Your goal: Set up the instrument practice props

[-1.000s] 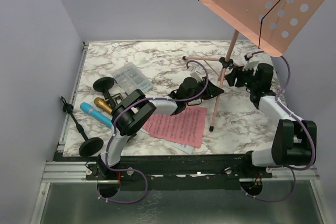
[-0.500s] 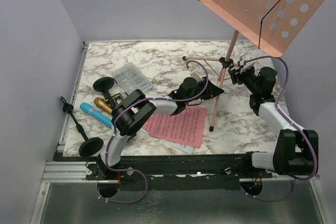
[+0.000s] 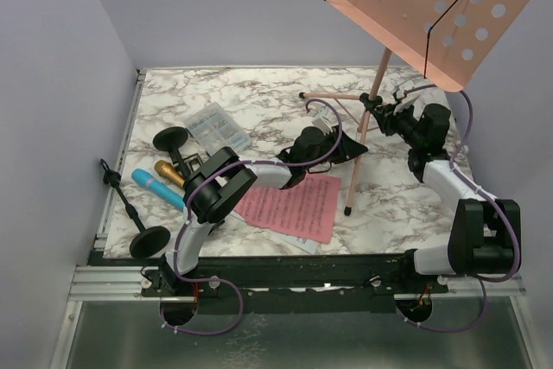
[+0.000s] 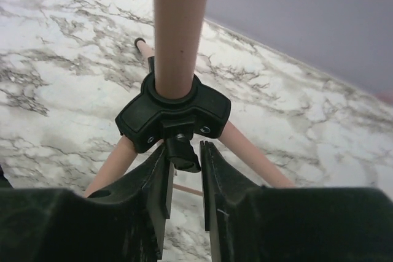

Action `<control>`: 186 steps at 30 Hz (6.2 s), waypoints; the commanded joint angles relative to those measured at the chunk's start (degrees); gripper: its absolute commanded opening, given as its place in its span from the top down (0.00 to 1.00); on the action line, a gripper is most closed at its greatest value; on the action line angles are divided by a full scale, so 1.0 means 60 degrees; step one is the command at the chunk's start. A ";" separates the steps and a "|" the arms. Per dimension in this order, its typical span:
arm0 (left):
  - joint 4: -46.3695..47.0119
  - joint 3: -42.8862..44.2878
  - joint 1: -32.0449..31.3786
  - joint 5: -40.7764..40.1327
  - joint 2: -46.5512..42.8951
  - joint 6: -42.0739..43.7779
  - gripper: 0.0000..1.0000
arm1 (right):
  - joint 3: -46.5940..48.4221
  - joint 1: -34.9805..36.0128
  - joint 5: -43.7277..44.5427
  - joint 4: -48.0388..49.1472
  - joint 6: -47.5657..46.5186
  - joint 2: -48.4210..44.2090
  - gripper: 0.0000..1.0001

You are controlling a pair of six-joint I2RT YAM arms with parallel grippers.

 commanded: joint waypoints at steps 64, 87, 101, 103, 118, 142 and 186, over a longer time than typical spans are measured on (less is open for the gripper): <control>-0.1495 -0.1853 -0.0015 -0.0492 -0.0404 -0.1018 0.86 | 0.2348 0.2835 0.5799 -0.4935 0.4140 0.2039 0.85; -0.3649 -0.5449 0.1448 -0.0315 -0.6365 0.0858 0.15 | 0.1290 0.2820 0.0034 -0.4231 0.0986 0.1784 1.00; -0.5635 -0.5004 0.2321 -0.0739 -0.8090 0.2351 0.13 | 0.1512 0.2817 -0.0829 -0.6936 -0.0421 0.1932 1.00; -0.5790 -0.4759 0.2972 -0.0243 -0.8137 0.2329 0.12 | 0.1528 0.2819 0.0124 -0.7364 -0.0378 0.1961 1.00; -0.2162 -0.2117 0.4197 0.2067 -0.4193 0.4147 0.17 | 0.1218 0.2807 -0.0416 -0.7092 -0.0729 0.1239 1.00; 0.0541 -0.1604 0.3584 0.5177 -0.1726 0.7058 0.42 | 0.0863 0.2820 -0.0580 -0.5597 -0.0784 0.1341 1.00; -0.0015 -0.3010 0.3701 0.2230 -0.2651 0.6950 0.63 | 0.1339 0.2745 0.0889 -0.4066 0.1051 0.1137 0.28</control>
